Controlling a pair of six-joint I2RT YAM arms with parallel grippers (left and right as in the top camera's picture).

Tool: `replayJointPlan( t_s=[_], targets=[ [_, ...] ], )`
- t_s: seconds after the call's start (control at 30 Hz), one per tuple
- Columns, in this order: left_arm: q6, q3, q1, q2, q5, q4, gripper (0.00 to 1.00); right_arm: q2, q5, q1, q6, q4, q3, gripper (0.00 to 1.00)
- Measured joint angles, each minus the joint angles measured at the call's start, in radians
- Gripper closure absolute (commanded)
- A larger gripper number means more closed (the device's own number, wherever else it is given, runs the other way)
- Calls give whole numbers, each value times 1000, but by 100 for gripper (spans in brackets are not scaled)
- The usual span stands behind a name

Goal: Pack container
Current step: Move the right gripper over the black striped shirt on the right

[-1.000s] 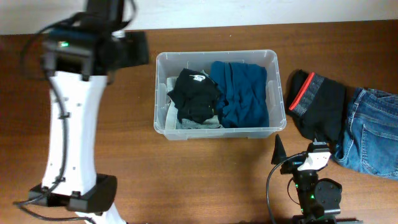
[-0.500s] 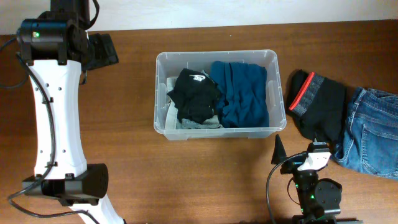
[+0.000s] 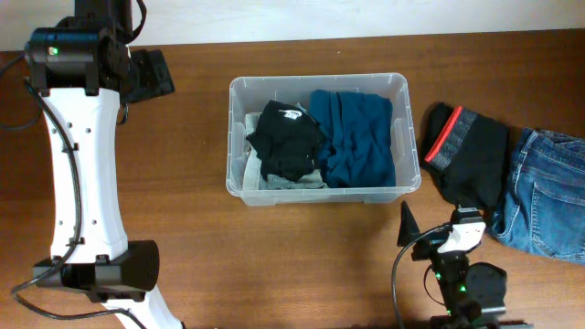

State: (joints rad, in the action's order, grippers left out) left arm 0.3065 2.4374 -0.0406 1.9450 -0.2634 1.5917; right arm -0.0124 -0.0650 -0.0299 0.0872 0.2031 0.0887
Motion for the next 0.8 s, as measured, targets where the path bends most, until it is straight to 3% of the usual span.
replayJointPlan(
  t_s=[0.1, 0.33, 0.57, 0.8],
  targets=[
    [0, 0, 0, 0, 0, 0, 1, -17, 2, 0, 11, 94, 130, 2],
    [0, 0, 0, 0, 0, 2, 1, -198, 38, 0, 17, 491, 641, 2],
    [0, -1, 0, 0, -3, 2, 0, -564, 109, 0, 2, 843, 1051, 2],
    [0, -1, 0, 0, -3, 2, 1, -949, 134, 1, -19, 1028, 1347, 1]
  ],
)
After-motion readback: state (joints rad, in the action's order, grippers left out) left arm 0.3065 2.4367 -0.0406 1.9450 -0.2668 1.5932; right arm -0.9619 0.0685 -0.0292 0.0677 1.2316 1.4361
